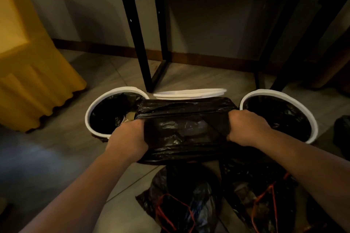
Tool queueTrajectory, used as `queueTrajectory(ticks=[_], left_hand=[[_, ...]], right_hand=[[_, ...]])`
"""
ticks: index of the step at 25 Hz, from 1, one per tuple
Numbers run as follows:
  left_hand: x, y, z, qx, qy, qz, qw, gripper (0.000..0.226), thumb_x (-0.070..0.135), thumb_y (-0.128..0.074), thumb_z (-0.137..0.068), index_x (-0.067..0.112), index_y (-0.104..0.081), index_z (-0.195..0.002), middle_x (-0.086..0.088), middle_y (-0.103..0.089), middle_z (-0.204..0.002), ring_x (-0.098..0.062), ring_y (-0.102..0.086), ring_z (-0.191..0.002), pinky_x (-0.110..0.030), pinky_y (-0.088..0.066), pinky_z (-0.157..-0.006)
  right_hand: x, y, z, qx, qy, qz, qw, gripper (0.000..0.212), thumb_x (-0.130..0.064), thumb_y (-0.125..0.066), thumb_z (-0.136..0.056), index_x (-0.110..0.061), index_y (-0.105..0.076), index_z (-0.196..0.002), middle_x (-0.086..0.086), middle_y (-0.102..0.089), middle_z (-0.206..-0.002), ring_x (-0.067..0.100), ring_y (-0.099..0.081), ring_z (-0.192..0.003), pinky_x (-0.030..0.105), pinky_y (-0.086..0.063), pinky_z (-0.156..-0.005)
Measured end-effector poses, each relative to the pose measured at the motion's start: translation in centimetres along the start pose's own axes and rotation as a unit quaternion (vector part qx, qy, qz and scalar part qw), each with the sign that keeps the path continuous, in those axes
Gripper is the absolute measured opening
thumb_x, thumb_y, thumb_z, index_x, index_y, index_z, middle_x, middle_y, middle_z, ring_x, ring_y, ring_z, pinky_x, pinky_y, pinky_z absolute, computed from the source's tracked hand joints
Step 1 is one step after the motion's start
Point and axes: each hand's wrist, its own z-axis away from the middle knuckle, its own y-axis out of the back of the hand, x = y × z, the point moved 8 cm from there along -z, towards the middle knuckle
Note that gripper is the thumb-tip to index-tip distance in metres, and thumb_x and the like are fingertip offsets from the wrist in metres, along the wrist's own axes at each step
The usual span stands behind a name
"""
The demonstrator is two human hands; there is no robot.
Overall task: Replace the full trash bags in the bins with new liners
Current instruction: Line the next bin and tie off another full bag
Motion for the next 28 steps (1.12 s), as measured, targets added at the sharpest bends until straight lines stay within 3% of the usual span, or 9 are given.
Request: queueTrajectory(ticks=[3, 8, 11, 14, 16, 19, 22, 25, 28], left_hand=[[1.2, -1.4, -2.9, -0.043, -0.014, 0.015, 0.999, 0.051, 0.022, -0.074, -0.084, 0.026, -0.058, -0.132, -0.004, -0.069, -0.119, -0.027, -0.067, -0.112, -0.044, -0.058, -0.096], [4.3, -4.7, -8.8, -0.086, -0.051, 0.024, 0.995, 0.07, 0.037, -0.084, -0.078, 0.024, -0.057, -0.141, -0.005, -0.068, -0.131, -0.03, -0.064, -0.122, -0.041, -0.054, -0.102], [5.7, -6.8, -12.4, -0.121, -0.055, 0.015, 0.991, 0.069, 0.037, -0.082, -0.083, 0.023, -0.057, -0.146, -0.008, -0.065, -0.137, -0.031, -0.061, -0.125, -0.033, -0.05, -0.094], [6.5, -9.1, -15.7, -0.15, -0.041, 0.006, 0.988, 0.056, 0.037, -0.075, -0.089, 0.021, -0.063, -0.141, -0.009, -0.065, -0.136, -0.03, -0.061, -0.123, -0.032, -0.049, -0.092], [7.1, -11.3, -16.9, -0.176, -0.035, -0.018, 0.984, 0.047, 0.037, -0.07, -0.093, 0.017, -0.066, -0.135, -0.011, -0.066, -0.134, -0.03, -0.064, -0.118, -0.035, -0.053, -0.095], [8.3, -15.5, -17.8, -0.216, -0.036, -0.093, 0.971, 0.04, 0.029, -0.063, -0.102, 0.007, -0.065, -0.135, -0.017, -0.065, -0.14, -0.032, -0.063, -0.127, -0.034, -0.047, -0.096], [7.7, -18.9, -18.6, -0.27, 0.001, -0.15, 0.951, 0.045, 0.023, -0.055, -0.109, 0.005, -0.054, -0.15, -0.019, -0.051, -0.158, -0.034, -0.049, -0.144, -0.038, -0.037, -0.115], [7.7, -20.7, -18.9, -0.314, -0.047, -0.244, 0.916, 0.045, 0.02, -0.049, -0.111, 0.003, -0.051, -0.152, -0.016, -0.048, -0.16, -0.034, -0.046, -0.148, -0.042, -0.037, -0.12], [7.9, -19.7, -19.5, -0.292, 0.015, -0.117, 0.949, 0.038, 0.015, -0.051, -0.11, -0.001, -0.059, -0.143, -0.019, -0.057, -0.151, -0.035, -0.054, -0.14, -0.039, -0.045, -0.111]], right_hand=[[-1.1, -1.0, -3.3, -0.034, 0.019, -0.049, 0.998, 0.041, -0.027, -0.083, -0.079, -0.017, -0.061, -0.112, 0.008, -0.065, -0.109, 0.03, -0.068, -0.097, 0.043, -0.061, -0.083], [-4.3, -3.0, -8.8, -0.061, 0.086, -0.021, 0.994, 0.032, -0.023, -0.069, -0.092, -0.012, -0.067, -0.122, 0.012, -0.064, -0.126, 0.031, -0.064, -0.107, 0.033, -0.054, -0.085], [-5.9, -4.8, -11.5, -0.091, 0.108, -0.037, 0.989, 0.043, -0.024, -0.077, -0.088, -0.012, -0.065, -0.128, 0.01, -0.064, -0.124, 0.03, -0.065, -0.106, 0.034, -0.054, -0.082], [-7.1, -7.2, -14.0, -0.116, 0.119, -0.017, 0.986, 0.039, -0.023, -0.076, -0.088, -0.011, -0.067, -0.124, 0.01, -0.066, -0.119, 0.029, -0.066, -0.098, 0.031, -0.049, -0.076], [-8.0, -9.4, -15.2, -0.153, 0.134, 0.01, 0.979, 0.035, -0.021, -0.075, -0.09, -0.011, -0.067, -0.123, 0.011, -0.067, -0.127, 0.028, -0.063, -0.094, 0.031, -0.046, -0.079], [-9.4, -13.3, -16.8, -0.252, 0.174, 0.067, 0.95, 0.05, -0.016, -0.072, -0.097, -0.005, -0.059, -0.144, 0.014, -0.057, -0.148, 0.034, -0.058, -0.128, 0.032, -0.041, -0.089], [-9.8, -15.1, -18.7, -0.33, 0.17, 0.065, 0.926, 0.058, -0.01, -0.068, -0.099, -0.008, -0.048, -0.154, 0.018, -0.045, -0.16, 0.037, -0.046, -0.142, 0.041, -0.04, -0.111], [-9.5, -14.5, -20.1, -0.263, 0.152, 0.061, 0.951, 0.08, -0.022, -0.076, -0.093, -0.022, -0.036, -0.162, 0.013, -0.034, -0.168, 0.036, -0.037, -0.149, 0.047, -0.036, -0.119], [-9.5, -13.5, -20.0, -0.229, 0.159, 0.08, 0.957, 0.074, -0.038, -0.074, -0.093, -0.023, -0.044, -0.158, 0.011, -0.044, -0.161, 0.034, -0.051, -0.139, 0.045, -0.044, -0.115]])
